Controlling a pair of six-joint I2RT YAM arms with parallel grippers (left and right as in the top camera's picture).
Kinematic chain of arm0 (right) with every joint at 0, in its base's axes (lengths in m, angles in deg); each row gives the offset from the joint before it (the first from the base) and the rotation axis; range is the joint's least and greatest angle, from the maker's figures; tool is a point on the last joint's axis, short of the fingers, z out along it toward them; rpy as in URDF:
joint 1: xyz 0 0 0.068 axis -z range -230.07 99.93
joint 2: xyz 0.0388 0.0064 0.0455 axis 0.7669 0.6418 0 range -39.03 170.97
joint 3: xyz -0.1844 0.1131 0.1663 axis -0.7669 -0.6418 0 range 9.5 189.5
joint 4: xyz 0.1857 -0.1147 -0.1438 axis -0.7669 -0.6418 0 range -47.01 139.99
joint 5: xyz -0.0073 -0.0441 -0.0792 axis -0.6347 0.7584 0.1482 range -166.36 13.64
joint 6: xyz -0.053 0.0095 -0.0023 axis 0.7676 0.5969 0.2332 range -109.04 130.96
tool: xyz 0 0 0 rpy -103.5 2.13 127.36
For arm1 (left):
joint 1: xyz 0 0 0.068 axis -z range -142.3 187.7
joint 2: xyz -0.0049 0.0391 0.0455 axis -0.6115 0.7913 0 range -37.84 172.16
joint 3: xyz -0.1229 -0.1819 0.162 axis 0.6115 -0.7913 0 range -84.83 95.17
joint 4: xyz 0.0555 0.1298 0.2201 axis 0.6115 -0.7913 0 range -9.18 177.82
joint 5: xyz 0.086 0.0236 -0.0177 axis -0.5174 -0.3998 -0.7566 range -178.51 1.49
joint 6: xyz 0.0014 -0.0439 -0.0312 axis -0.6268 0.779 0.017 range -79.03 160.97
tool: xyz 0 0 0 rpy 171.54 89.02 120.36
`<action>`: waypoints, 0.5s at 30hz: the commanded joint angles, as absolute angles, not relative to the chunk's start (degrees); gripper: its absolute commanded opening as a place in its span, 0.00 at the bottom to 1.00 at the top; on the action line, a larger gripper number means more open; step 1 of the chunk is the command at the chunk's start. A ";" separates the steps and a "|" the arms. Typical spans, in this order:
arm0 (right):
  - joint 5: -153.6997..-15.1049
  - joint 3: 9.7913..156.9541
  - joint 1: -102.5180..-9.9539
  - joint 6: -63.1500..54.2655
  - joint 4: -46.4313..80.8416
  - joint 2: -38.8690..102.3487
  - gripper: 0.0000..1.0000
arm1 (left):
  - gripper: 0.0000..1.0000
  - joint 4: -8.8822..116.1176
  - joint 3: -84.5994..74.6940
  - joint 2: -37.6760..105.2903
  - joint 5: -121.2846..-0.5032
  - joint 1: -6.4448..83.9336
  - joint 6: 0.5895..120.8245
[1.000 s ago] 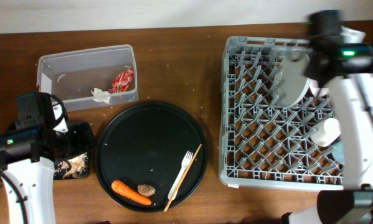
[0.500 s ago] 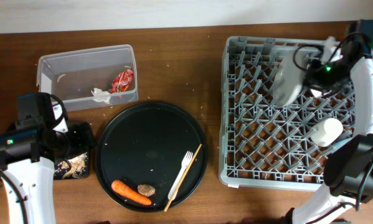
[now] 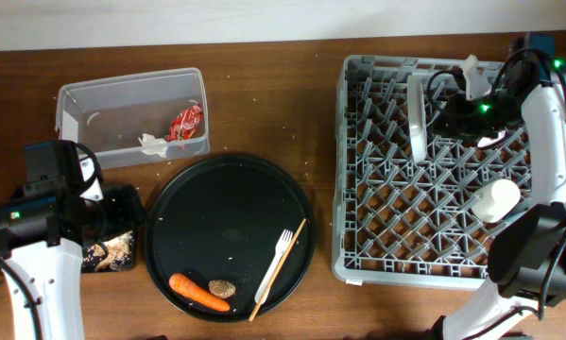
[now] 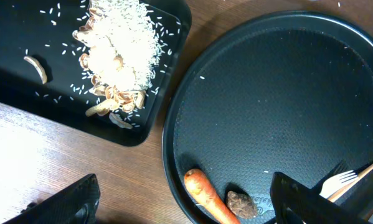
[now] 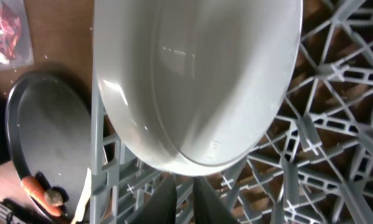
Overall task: Sort waste into correct bins and load items into the dishwasher rack
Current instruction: 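Move the right gripper back to the round tray over the chopstick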
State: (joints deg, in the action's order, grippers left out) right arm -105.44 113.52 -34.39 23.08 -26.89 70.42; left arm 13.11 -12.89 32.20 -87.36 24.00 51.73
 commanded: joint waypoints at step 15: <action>-92.76 113.63 -42.24 13.41 -41.73 50.07 0.44 | 0.87 13.76 -12.65 33.32 -84.65 36.42 51.84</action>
